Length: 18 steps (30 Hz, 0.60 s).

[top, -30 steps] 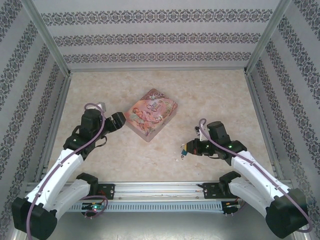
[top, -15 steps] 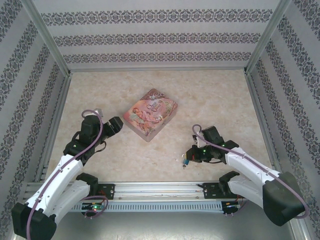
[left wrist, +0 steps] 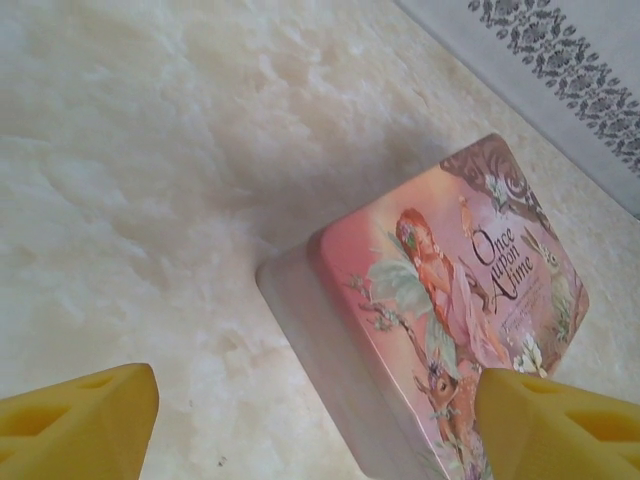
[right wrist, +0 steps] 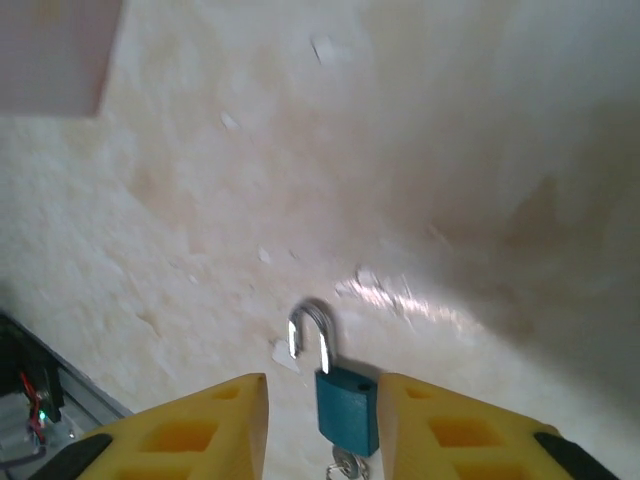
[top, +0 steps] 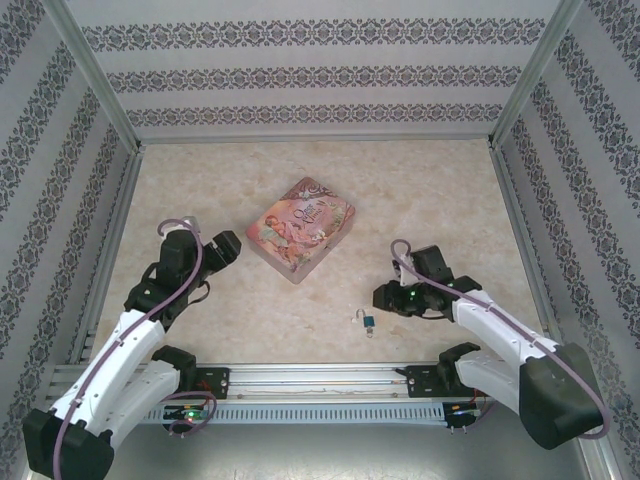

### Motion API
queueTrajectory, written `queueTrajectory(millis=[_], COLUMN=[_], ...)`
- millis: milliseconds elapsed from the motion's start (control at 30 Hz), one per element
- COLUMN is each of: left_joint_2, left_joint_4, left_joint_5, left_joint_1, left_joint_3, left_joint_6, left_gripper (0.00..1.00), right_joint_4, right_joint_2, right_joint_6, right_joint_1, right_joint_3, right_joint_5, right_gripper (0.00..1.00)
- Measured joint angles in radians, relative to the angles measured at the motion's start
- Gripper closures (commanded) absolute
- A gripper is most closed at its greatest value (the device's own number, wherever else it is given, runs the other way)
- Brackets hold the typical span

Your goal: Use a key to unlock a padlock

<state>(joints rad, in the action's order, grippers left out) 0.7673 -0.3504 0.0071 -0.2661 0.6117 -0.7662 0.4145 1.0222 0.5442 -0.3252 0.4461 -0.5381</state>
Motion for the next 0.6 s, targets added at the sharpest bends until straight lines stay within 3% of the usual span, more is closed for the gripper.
queueTrajectory(millis=[133,333,433,600], left_joint_2=[0.000,-0.025,-0.047,-0.067], left_joint_4=[-0.012,-0.015,-0.003,0.029], left_joint_5=[-0.071,-0.207,-0.289,-0.383], left_joint_1=[0.001,0.006,0.007,0.036], left_joint_3=[0.050,0.069,0.049,-0.019], left_joint_6=[0.058,0.193,0.273,0.422], left_gripper=[0.10,0.00,0.01,0.01], right_joint_4=[0.013,0.008,-0.031,-0.245], right_joint_2=[-0.038,-0.090,-0.110,-0.120], right_joint_6=[-0.051,-0.187,-0.269,-0.402], right_joint_1=[0.055,0.109,0.139,0.216], right_joint_3=[0.078,0.155,0.161,0.096], right_joint_5=[0.029,0.153,0.251,0.369], right_gripper=[0.53,0.22,0.04,0.02])
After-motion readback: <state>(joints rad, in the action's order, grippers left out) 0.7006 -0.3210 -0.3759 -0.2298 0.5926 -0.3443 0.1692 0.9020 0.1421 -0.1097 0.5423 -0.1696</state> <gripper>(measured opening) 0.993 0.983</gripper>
